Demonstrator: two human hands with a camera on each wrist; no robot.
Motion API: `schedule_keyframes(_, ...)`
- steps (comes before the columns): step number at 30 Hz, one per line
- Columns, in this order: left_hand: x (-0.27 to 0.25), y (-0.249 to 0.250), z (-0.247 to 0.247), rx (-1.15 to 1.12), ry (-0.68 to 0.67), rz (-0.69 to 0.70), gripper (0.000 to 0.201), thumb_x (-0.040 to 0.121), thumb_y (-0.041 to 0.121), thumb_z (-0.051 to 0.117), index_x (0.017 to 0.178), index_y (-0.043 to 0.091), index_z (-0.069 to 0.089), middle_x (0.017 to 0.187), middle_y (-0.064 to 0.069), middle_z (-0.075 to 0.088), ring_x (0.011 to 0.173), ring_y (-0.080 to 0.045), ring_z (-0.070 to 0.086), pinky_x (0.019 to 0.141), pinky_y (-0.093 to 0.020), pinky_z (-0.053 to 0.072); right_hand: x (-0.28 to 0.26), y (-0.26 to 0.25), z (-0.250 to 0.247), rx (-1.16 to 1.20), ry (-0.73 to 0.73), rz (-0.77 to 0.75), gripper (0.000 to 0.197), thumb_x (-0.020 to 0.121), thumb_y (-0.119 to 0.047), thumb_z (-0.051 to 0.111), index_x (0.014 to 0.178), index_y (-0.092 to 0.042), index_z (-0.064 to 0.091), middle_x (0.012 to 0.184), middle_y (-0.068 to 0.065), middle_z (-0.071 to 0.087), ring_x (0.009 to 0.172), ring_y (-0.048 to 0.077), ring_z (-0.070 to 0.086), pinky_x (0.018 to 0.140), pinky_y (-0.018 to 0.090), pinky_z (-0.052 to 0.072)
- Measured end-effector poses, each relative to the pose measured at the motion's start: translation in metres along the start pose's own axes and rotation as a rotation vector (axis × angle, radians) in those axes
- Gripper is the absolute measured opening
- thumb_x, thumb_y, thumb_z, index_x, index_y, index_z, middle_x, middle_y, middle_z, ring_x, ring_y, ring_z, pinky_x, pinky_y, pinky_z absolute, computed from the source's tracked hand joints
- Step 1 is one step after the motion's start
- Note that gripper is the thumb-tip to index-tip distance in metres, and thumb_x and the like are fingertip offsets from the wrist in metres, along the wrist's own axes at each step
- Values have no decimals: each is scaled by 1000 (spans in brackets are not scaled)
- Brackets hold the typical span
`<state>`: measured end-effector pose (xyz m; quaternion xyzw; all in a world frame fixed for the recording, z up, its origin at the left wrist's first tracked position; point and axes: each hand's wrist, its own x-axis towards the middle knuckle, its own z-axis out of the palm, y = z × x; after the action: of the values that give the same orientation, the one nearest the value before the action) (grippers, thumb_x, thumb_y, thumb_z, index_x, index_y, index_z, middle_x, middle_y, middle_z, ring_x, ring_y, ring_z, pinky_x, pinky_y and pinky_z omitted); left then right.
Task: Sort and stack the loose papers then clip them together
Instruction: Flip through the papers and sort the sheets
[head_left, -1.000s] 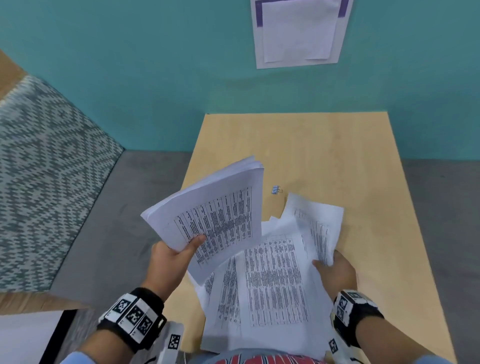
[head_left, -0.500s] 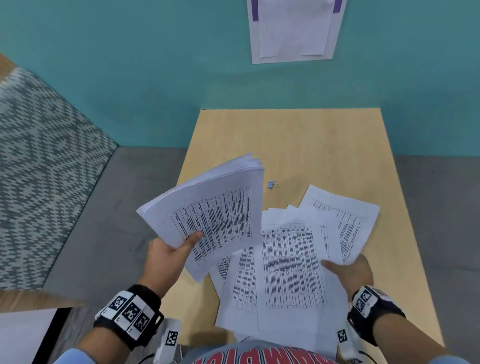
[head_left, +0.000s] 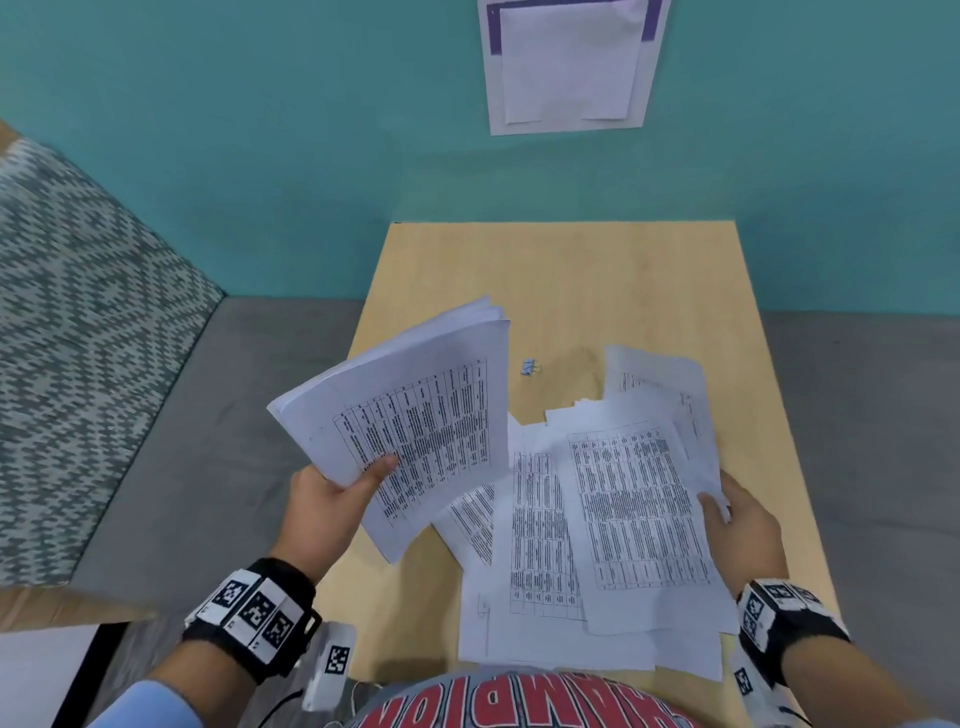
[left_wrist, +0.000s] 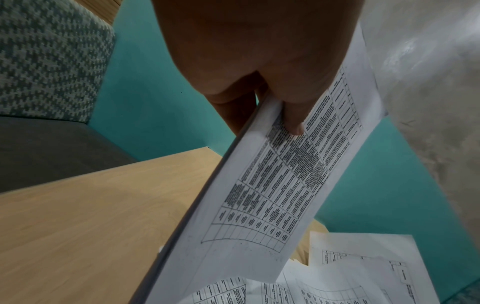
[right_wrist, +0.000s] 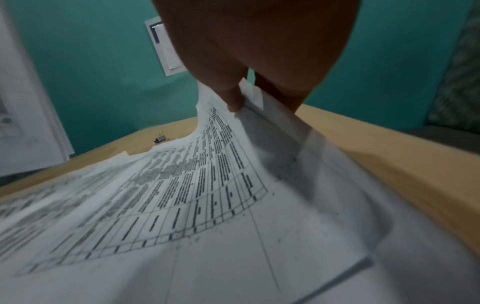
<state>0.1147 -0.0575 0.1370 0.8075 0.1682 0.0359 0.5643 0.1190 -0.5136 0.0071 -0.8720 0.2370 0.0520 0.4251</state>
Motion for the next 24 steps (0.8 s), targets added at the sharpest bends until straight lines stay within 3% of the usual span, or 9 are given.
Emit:
schedule_keyframes(2, -2, 2, 1, 8, -10, -7, 24, 89, 23, 84, 108, 36, 76, 106, 31, 79, 97, 9, 75, 81, -18, 58, 4, 0, -1, -6, 35, 28, 44, 107, -18, 53, 151, -19, 55, 129, 19, 71, 108, 37, 69, 99, 41, 54)
schedule_keyframes(5, -4, 4, 1, 23, -20, -1, 24, 90, 23, 83, 112, 30, 77, 108, 30, 78, 97, 10, 75, 79, -15, 58, 9, 1, -1, -27, 65, 98, 38, 107, -18, 52, 144, -12, 57, 123, 28, 70, 87, 33, 62, 86, 39, 54)
schedule_keyframes(8, -5, 5, 0, 19, -8, 0, 26, 90, 22, 84, 115, 23, 78, 108, 29, 78, 96, 10, 75, 80, -17, 58, 7, 7, -3, -6, 25, 167, 36, 107, -22, 52, 138, -5, 58, 124, 30, 68, 93, 38, 63, 83, 38, 49)
schedule_keyframes(10, -6, 4, -2, 21, 3, -15, 23, 90, 23, 84, 111, 29, 78, 105, 30, 79, 97, 9, 75, 83, -22, 59, 7, 13, 1, -19, -11, 149, 48, 101, -44, 58, 128, -4, 60, 122, 25, 68, 101, 38, 66, 88, 40, 52)
schedule_keyframes(12, -8, 3, -4, 36, 6, -33, 20, 90, 24, 84, 103, 38, 77, 100, 32, 79, 98, 9, 75, 86, -27, 59, 14, 28, 13, -76, -55, 125, 73, 79, -71, 71, 117, -9, 61, 112, 14, 67, 101, 33, 66, 89, 46, 58)
schedule_keyframes(13, -9, 2, -5, 45, 6, -38, 20, 90, 25, 84, 100, 41, 77, 98, 34, 79, 97, 10, 74, 86, -27, 58, 16, 32, 19, -125, -62, 136, 80, 70, -73, 79, 114, -9, 60, 110, 12, 65, 99, 31, 65, 87, 48, 60)
schedule_keyframes(17, -15, 0, -11, 64, 2, -42, 21, 89, 27, 84, 98, 44, 75, 93, 39, 77, 93, 15, 73, 84, -25, 58, 12, 9, 34, -24, -118, 221, 63, 78, -30, 92, 125, -2, 60, 119, 19, 70, 97, 28, 63, 89, 41, 56)
schedule_keyframes(21, -17, -3, -18, 73, 23, -71, 17, 87, 31, 86, 97, 43, 76, 93, 35, 79, 95, 10, 75, 88, -31, 60, 18, 19, 46, 142, -199, 294, 73, 77, -28, 93, 138, -2, 60, 130, 16, 70, 117, 34, 66, 106, 48, 52)
schedule_keyframes(24, -17, -2, -22, 64, 44, -80, 18, 88, 31, 86, 96, 44, 76, 94, 28, 80, 100, 1, 74, 91, -33, 59, 12, 15, 36, 297, -219, 328, 53, 82, -16, 89, 129, -8, 65, 122, 11, 72, 112, 31, 65, 104, 42, 49)
